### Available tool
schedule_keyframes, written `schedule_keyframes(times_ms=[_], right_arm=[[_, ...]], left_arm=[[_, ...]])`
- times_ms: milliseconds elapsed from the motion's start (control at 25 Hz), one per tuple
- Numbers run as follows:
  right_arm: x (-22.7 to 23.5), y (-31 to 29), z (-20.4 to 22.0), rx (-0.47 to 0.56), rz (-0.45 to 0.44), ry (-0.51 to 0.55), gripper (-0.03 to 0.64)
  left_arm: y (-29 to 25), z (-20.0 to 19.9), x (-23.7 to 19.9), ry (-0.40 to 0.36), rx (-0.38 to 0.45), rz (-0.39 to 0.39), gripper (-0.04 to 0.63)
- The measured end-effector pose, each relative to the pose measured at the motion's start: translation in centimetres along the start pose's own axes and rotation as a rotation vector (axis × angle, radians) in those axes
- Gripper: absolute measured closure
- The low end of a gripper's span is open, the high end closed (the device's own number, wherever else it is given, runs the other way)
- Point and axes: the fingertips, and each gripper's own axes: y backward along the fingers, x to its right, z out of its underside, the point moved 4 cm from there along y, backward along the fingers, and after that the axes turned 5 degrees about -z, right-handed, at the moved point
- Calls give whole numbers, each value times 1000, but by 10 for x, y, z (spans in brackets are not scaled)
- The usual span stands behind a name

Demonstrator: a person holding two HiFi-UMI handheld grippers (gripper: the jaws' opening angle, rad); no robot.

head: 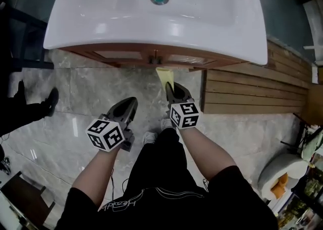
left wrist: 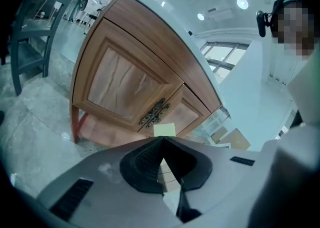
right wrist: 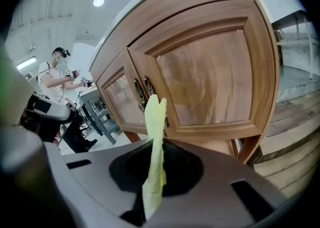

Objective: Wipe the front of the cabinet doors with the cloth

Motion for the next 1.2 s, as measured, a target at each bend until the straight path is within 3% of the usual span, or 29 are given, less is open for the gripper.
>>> schedule_keyframes(times_ms=[280, 480, 1040, 1200], right_arm=[[12, -33, 8, -44, 40, 16, 577], [9, -51, -2, -53, 25, 66, 577], [42, -68, -12, -52, 95, 73, 577], [58, -58, -9, -46, 141, 31, 577]], left_arm=[[0, -1, -17, 47, 7, -20, 591], [-4, -3, -19, 35, -2, -30, 591], [-14, 12, -16, 39, -33, -25, 591], [-17, 13, -16, 42, -41, -29, 591]])
